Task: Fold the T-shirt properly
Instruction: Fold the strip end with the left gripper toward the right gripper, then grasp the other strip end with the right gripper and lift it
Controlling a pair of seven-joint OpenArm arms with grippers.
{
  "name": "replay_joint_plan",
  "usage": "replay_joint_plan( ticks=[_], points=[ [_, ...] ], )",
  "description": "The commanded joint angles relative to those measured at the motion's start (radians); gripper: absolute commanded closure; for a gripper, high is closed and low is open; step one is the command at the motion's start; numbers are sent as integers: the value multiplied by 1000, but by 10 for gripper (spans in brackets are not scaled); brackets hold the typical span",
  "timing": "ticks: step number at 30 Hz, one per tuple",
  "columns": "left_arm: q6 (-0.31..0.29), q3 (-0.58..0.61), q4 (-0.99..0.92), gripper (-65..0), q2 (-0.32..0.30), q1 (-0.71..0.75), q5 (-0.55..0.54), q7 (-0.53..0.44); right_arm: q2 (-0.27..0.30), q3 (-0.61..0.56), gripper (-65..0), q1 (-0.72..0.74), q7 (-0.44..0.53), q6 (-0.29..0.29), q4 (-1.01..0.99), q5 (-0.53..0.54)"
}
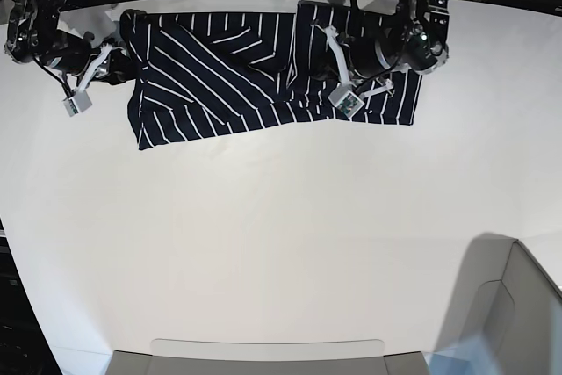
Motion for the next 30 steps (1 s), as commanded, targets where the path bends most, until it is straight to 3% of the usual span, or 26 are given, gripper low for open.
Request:
replay_joint_plan(
  ticks=[1, 5, 10, 17, 30],
  points=[
    [-2, -1, 16, 0, -3, -7, -16, -18, 20, 5, -182, 4, 6, 8, -2, 3],
    [-2, -1, 16, 0, -3, -7, -16, -18, 15, 0, -182, 3, 7, 8, -24, -43],
    [-2, -1, 16, 0, -3, -7, -16, -18, -69, -23, -181, 49, 4, 6, -18, -124],
    [-2, -1, 17, 0, -3, -5, -16, -15, -118, -101, -179, 61, 4, 6, -8, -116],
    [-2, -1, 9, 0, 2, -5, -17, -12, -129, -259, -179, 84, 7, 6, -5, -126]
  ],
)
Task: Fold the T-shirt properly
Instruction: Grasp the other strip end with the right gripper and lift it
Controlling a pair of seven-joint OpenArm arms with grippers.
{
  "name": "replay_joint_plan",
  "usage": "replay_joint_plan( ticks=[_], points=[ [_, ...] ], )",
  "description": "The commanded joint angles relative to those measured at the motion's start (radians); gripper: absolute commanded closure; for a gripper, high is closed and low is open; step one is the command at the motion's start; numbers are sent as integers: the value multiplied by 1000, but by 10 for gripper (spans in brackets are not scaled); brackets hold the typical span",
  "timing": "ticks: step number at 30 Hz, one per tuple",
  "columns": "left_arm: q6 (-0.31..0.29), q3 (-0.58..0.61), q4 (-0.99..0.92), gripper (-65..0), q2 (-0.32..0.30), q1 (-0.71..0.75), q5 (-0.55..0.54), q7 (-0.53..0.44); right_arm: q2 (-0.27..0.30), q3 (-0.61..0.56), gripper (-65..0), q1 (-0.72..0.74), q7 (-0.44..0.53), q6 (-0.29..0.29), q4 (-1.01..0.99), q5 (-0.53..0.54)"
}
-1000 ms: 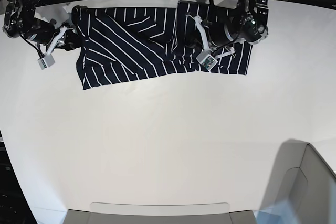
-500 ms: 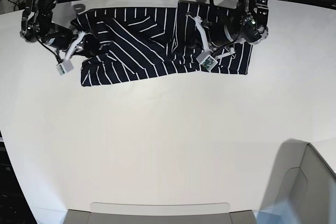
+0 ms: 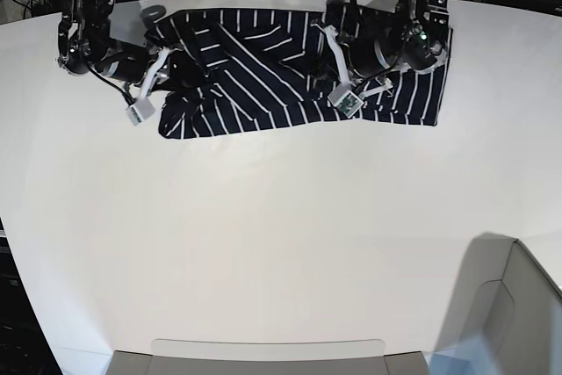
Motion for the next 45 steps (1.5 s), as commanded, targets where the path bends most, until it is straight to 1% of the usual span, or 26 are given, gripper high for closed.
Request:
replay_joint_plan(
  ticks=[1, 5, 9, 11, 16, 20, 21, 23, 25, 27, 29, 31, 32, 36, 39, 42, 45],
  points=[
    [-2, -1, 3, 0, -2, -7, -16, -13, 9, -28, -179, 6, -56, -5, 7, -68],
    [-2, 1, -43, 0, -2, -7, -16, 20, -3, -100, -179, 41, -56, -5, 57, -169],
    [-2, 1, -50, 0, 0, -6, -16, 23, -52, -123, -179, 75, -61, -5, 85, -247],
    [-2, 1, -51, 0, 0, -6, -14, 23, -65, -136, -179, 86, -61, -5, 84, -258],
    [-2, 13, -80, 0, 0, -4, -14, 23, -69, -229, -179, 97, -61, -5, 79, -258],
    [-2, 125, -155, 0, -5, -10, -14, 9, -74, -281, -179, 103, -61, -7, 77, -258],
    [1, 156, -169, 0, -2, -12, -14, -11, -74, -298, -179, 107, -61, -19, 77, -258],
    [2, 206, -197, 0, 0, -12, -14, -42, -74, -324, -179, 110, -59, -68, 77, -258],
    [2, 229, -218, 0, 0, -12, -14, -65, -74, -352, -178, 113, -56, -111, 77, -258],
    [2, 236, -232, 0, 0, -12, -14, -76, -74, -393, -173, 130, -56, -123, 76, -258],
    [2, 232, -232, 0, 0, -12, -14, -76, -74, -429, -134, 138, -56, -123, 62, -258],
    [2, 231, -232, 0, 0, -12, -14, -76, -74, -452, -60, 156, -56, -126, 41, -260],
    [2, 231, -232, 0, 0, -12, -14, -76, -74, -459, -2, 164, -54, -128, 22, -260],
    [2, 228, -232, 0, 0, -12, -14, -76, -72, -459, 0, 176, -54, -129, -13, -266],
    [2, 176, -231, 0, 1, -12, -19, -76, -72, -449, 0, 173, -54, -129, -8, -335],
    [2, 119, -214, 0, 1, -12, -21, -76, -71, -366, 0, 172, -54, -129, -8, -398],
    [2, 79, -139, 0, 1, -4, -21, -76, -68, -235, 0, 173, -54, -129, -10, -433]
  ],
)
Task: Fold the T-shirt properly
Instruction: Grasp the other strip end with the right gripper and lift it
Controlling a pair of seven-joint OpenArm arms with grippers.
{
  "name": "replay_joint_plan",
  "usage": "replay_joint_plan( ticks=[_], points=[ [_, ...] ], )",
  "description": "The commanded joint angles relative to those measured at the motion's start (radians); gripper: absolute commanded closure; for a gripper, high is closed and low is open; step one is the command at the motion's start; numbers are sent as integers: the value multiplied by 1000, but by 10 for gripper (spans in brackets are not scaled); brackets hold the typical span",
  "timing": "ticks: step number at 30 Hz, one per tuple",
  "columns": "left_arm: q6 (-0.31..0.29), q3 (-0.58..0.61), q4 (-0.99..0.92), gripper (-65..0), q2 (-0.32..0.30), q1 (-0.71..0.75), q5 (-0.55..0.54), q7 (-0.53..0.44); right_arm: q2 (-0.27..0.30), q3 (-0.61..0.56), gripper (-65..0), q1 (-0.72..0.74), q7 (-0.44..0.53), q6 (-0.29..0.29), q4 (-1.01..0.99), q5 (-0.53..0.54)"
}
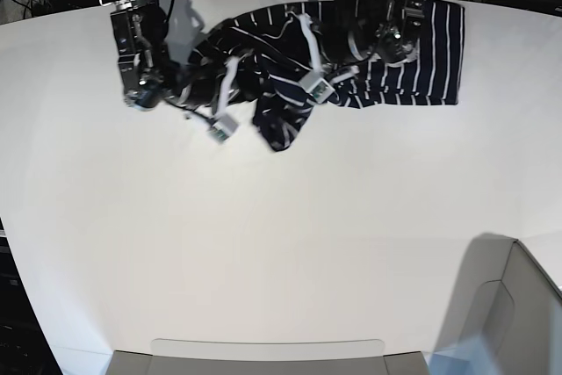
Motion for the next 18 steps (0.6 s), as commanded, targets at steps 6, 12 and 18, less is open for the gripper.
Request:
replay_joint_plan(
  ticks=[6, 12, 18],
  points=[
    [1, -46, 156, 0, 6, -2, 3, 0, 73, 157, 0, 29, -27, -31, -13, -165],
    [1, -47, 179, 0, 40, -2, 3, -1, 115, 286, 0, 55, -4, -32, -23, -204],
    [1, -47, 202, 0, 38, 1, 3, 7, 191, 383, 0, 116, 29, -32, -112, -206]
  ],
)
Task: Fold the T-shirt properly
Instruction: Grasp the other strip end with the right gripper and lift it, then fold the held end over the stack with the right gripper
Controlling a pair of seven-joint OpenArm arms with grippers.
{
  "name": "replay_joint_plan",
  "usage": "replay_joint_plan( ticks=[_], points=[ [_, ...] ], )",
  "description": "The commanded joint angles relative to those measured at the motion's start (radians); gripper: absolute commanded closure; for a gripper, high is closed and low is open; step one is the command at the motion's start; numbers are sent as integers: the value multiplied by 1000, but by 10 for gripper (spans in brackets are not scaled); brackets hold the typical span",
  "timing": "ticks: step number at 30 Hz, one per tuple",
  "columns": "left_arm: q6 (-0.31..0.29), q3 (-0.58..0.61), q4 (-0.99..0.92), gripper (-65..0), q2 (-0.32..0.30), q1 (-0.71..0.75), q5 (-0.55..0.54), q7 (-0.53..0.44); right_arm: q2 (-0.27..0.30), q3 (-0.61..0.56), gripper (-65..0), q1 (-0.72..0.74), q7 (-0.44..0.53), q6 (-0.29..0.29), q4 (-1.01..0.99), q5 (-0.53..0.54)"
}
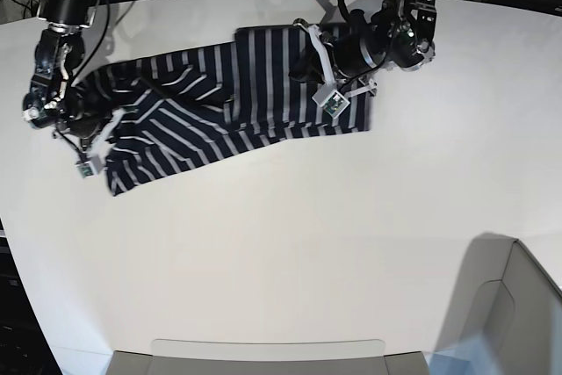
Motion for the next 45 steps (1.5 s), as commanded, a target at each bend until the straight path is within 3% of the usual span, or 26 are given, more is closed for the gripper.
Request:
replay_joint_plan(
  ticks=[1, 4, 8, 13, 17, 22, 28, 33, 45],
  points=[
    [-6, -7, 39, 0, -1, 2, -19, -17, 25, 9, 0, 14, 12, -5, 6, -4],
    [-6, -94, 102, 0, 2, 42, -19, -15, 48, 9, 0, 27, 15, -5, 40, -7],
    [-6, -206, 128, 0, -1, 77, -19, -15, 36, 3, 0, 8, 6, -8, 176, -21],
    [-9, -366, 128, 0, -1, 105, -19, 32, -88, -37, 0, -12, -55, -36, 447, -201],
    [-9, -481, 128, 0, -1, 98, -19, 115, -176, -174, 0, -42, -84, -36, 601, -354],
    [-9, -573, 127, 0, -1, 98, -19, 131, -266, -372, 0, -93, -83, -37, 671, -483],
    [-9, -643, 122, 0, -3, 103, -19, 132, -338, -560, 0, -147, -80, -39, 697, -598],
    [-9, -663, 120, 0, -3, 106, -19, 131, -365, -697, 0, -173, -78, -40, 710, -678],
    [-9, -662, 117, 0, -3, 103, -15, 124, -414, -869, 0, -176, -81, -40, 703, -696]
  ],
)
